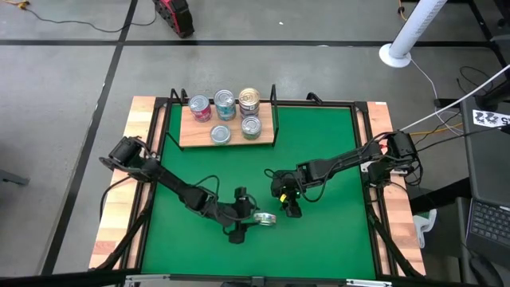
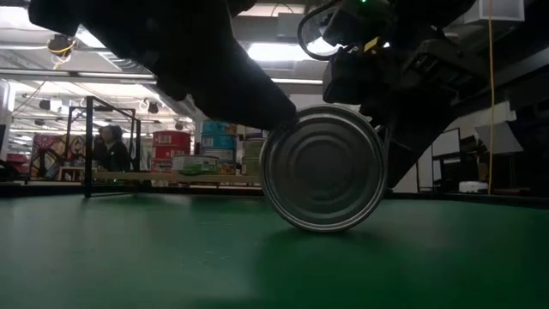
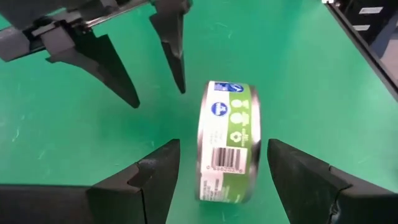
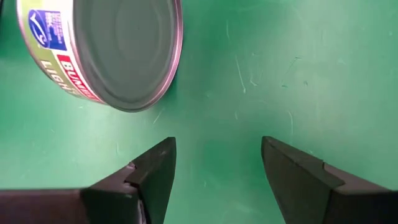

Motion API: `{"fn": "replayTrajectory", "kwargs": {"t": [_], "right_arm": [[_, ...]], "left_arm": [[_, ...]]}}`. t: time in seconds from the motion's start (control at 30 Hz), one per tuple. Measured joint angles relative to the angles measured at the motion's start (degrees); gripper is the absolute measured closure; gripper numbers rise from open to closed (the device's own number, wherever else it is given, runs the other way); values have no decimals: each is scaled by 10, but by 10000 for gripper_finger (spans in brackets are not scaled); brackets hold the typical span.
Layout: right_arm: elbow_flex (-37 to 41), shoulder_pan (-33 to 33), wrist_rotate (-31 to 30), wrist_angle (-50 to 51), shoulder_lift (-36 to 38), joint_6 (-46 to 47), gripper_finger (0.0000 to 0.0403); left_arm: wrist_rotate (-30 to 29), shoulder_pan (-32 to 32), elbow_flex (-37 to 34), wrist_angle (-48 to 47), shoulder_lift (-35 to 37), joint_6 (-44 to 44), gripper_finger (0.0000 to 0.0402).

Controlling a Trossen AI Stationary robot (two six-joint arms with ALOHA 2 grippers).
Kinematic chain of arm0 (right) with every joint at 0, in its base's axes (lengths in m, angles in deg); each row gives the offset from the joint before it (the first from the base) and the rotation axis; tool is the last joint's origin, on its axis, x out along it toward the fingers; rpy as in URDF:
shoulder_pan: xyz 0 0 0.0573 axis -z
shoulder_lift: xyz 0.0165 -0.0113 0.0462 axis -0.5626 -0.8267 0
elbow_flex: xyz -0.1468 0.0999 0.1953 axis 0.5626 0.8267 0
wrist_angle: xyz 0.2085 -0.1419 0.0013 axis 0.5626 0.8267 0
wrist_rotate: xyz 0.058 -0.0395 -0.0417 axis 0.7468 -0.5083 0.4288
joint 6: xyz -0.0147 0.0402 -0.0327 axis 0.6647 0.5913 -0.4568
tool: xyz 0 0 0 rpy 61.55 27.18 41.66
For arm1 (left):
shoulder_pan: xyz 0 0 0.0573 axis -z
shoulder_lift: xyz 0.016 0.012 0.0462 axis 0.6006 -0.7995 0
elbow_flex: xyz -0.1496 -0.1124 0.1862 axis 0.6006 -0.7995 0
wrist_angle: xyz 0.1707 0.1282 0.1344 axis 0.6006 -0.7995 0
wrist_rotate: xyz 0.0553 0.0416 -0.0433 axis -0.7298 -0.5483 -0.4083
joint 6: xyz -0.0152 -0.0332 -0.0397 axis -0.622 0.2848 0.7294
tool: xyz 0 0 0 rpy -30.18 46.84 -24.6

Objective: Stack canned seafood by type on shelf
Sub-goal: Stack the green white tuna can on top of the other green white tuna can on the shelf

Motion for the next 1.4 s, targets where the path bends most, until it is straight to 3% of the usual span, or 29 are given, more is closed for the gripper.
{"fn": "replayTrajectory", "kwargs": {"t": [0.47,0.73,1.0,1.27,1.4], "right_arm": [[0,0,-1,0,0,0,166],[0,0,-1,1,0,0,166],[0,0,-1,2,0,0,166],[0,0,0,6,2,0,166],[-16,0,0,64,22,-12,166]], "left_arm": [[0,-2,0,7,-27,-41,168],[-4,-2,0,28,-24,-112,260],[-13,-2,-1,19,2,-123,261],[-125,-9,-1,-164,130,-138,261],[-181,-19,-1,-283,200,-135,261]]}}
